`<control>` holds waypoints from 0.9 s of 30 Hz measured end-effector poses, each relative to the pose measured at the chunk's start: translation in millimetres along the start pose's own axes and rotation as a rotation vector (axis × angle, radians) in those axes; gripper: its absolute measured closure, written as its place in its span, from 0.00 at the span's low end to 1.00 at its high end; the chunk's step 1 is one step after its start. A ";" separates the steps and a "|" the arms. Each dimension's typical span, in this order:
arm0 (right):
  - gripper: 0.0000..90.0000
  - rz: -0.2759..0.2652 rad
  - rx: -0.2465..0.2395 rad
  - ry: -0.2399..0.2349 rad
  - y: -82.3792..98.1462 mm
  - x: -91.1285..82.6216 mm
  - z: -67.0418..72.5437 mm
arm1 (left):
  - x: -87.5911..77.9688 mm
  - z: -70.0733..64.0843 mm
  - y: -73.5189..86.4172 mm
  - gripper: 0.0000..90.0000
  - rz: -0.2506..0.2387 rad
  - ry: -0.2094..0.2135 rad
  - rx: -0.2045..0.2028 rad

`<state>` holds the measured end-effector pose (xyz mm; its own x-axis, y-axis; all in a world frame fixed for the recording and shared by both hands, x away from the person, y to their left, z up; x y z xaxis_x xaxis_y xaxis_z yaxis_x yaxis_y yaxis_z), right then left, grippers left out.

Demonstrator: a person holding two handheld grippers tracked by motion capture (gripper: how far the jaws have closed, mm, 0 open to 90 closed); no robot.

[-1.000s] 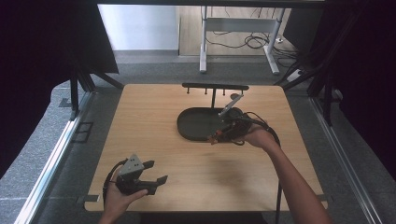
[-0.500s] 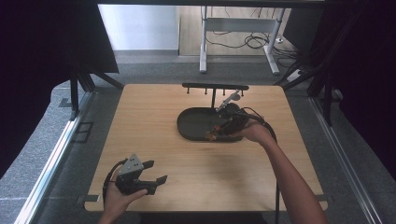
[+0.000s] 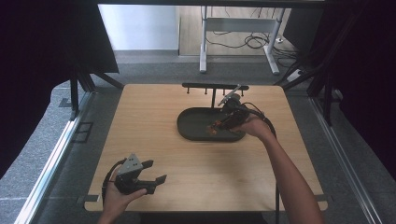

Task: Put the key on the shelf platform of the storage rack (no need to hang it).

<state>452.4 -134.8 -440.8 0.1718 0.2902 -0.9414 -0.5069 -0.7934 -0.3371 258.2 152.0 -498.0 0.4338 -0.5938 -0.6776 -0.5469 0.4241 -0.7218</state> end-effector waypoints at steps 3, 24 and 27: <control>0.74 0.001 0.005 0.004 -1.3 -2.1 -3.4 | 1.3 -0.2 0.2 0.26 0.003 0.002 0.001; 0.74 0.009 0.018 0.006 -15.1 5.9 -20.6 | -2.0 3.1 0.7 0.26 -0.007 0.000 -0.005; 0.74 0.009 0.019 0.011 -16.5 9.0 -22.6 | -1.4 2.8 0.9 0.26 -0.006 0.001 -0.004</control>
Point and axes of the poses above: each handheld gripper's, and its own axes: x roughly forward along the jaws, y roughly out of its underside, z roughly to its left, the point moved 5 cm from there along x, roughly forward along the jaws, and after that the axes turned 9 degrees about z, right-handed, at the moved point
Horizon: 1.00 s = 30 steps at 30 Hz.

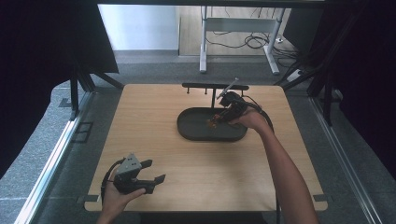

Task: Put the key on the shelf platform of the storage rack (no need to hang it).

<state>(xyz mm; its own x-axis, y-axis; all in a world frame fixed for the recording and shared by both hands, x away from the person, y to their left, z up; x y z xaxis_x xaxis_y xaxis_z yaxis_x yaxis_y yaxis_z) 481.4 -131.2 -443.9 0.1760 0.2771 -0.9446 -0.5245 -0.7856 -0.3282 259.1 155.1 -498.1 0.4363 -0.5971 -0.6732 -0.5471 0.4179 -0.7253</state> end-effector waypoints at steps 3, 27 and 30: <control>0.74 0.000 -0.003 -0.001 -1.3 3.0 -0.7 | 0.7 -0.8 -0.1 0.26 0.001 0.002 0.003; 0.74 0.024 -0.019 0.019 -0.7 38.7 -11.5 | 1.5 -0.4 0.7 0.26 0.009 0.008 0.006; 0.73 0.031 -0.020 0.023 1.9 44.8 -12.3 | 2.2 -0.7 0.7 0.26 0.010 0.009 0.005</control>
Point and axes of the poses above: each handheld gripper's, and its own axes: x roughly forward along the jaws, y roughly out of its underside, z roughly to its left, the point moved 5 cm from there along x, roughly forward along the jaws, and after that the axes turned 9 degrees about z, right-handed, at the moved point
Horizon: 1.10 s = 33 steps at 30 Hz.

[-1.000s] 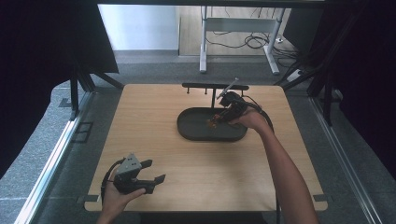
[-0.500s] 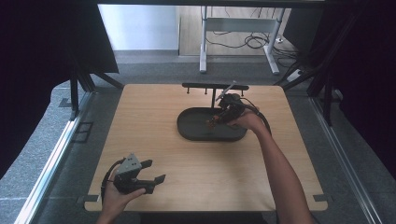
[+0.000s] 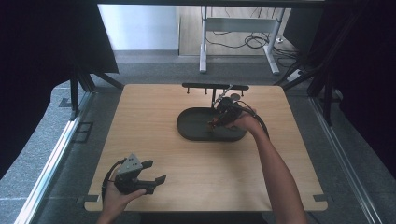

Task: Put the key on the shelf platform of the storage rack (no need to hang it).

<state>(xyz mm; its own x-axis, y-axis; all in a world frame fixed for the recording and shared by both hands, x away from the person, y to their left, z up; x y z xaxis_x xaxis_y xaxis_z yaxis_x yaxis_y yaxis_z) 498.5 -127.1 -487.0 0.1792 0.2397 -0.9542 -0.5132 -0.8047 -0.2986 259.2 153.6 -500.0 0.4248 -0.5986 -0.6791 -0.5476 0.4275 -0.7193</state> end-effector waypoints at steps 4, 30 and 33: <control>0.73 0.026 -0.002 0.010 4.5 8.4 -1.1 | 0.9 -1.5 -0.5 0.26 0.002 0.004 0.004; 0.54 -0.037 0.045 -0.008 17.6 -10.3 10.2 | 4.9 -1.8 -0.2 0.26 0.011 0.007 0.007; 0.53 -0.060 0.056 -0.021 20.3 -14.1 14.1 | 3.3 -1.4 -0.5 0.26 0.008 0.005 0.006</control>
Point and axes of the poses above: each handheld gripper's, and its own axes: x roughly forward along the jaws, y roughly out of its underside, z roughly to its left, the point moved 5 cm from there along x, roughly forward along the jaws, and after that the axes turned 9 degrees about z, right-handed, at the moved point
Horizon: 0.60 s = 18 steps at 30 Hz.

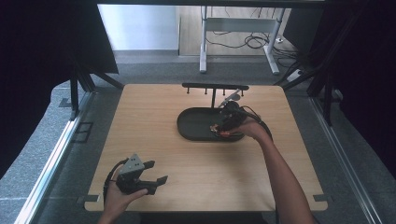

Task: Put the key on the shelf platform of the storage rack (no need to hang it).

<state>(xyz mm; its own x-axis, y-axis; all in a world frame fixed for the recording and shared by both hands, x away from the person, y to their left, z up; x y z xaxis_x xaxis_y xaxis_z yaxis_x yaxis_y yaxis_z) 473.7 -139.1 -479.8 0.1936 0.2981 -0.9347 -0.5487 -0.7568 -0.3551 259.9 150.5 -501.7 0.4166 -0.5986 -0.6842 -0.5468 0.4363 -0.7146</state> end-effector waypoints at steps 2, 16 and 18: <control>0.52 -0.019 0.010 -0.019 3.7 -5.2 5.3 | -0.7 0.2 -0.1 0.26 -0.002 0.000 -0.003; 0.49 -0.123 0.017 -0.058 53.8 -27.9 34.1 | 0.5 -1.9 -0.8 0.26 0.001 0.001 0.000; 0.49 -0.155 0.025 -0.065 66.9 -30.8 39.5 | 0.2 -2.3 -1.1 0.26 0.000 0.002 0.001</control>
<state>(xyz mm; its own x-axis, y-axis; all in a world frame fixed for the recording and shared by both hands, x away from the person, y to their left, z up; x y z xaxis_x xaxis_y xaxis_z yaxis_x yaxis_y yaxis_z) 399.0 -176.0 -474.1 0.2247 0.4481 -0.8653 -0.5367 -0.6843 -0.4937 258.9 148.3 -500.7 0.4153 -0.5998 -0.6839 -0.5458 0.4371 -0.7148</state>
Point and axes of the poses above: each handheld gripper's, and its own axes: x roughly forward along the jaws, y roughly out of its underside, z roughly to its left, the point moved 5 cm from there along x, roughly forward along the jaws, and after that the axes turned 9 degrees about z, right-handed, at the moved point
